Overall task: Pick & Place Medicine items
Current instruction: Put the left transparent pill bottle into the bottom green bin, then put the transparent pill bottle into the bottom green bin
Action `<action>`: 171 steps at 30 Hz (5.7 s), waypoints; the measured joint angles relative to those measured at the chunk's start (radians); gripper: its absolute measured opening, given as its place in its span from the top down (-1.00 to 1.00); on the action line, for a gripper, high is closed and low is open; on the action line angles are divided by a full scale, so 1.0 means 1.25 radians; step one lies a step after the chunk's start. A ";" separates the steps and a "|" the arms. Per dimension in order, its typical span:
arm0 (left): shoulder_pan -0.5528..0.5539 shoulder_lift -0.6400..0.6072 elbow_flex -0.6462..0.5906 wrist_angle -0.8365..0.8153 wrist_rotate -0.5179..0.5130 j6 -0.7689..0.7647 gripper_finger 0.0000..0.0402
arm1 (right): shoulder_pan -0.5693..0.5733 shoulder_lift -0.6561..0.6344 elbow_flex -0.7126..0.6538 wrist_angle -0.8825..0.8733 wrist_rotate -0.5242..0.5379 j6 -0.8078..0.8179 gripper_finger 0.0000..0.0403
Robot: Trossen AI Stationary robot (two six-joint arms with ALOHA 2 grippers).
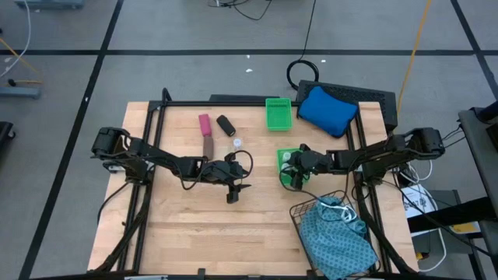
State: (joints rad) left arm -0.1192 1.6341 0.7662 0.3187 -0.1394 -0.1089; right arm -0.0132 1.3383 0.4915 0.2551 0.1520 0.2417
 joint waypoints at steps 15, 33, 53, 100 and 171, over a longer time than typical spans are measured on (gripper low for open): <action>0.017 -0.108 0.001 -0.107 -0.021 0.015 -0.13 | 0.000 -0.152 0.000 -0.015 0.000 -0.003 0.07; 0.105 -0.468 -0.463 0.304 -0.167 -0.089 -0.13 | 0.001 -0.332 0.000 -0.012 0.002 -0.100 0.06; 0.113 -0.155 -0.388 0.312 -0.210 -0.148 -0.13 | 0.001 -0.317 0.000 0.002 0.002 -0.102 0.09; 0.220 0.265 -0.092 0.258 -0.175 -0.095 -0.11 | 0.002 -0.317 0.000 0.001 0.002 -0.120 0.13; 0.031 0.007 -0.095 0.123 -0.001 -0.062 0.20 | -0.005 0.363 0.537 -0.073 -0.210 -0.149 -0.28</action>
State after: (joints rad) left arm -0.0803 1.6432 0.6479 0.4723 -0.1402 -0.1866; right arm -0.0200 1.7916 1.1633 0.1638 -0.1101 0.0548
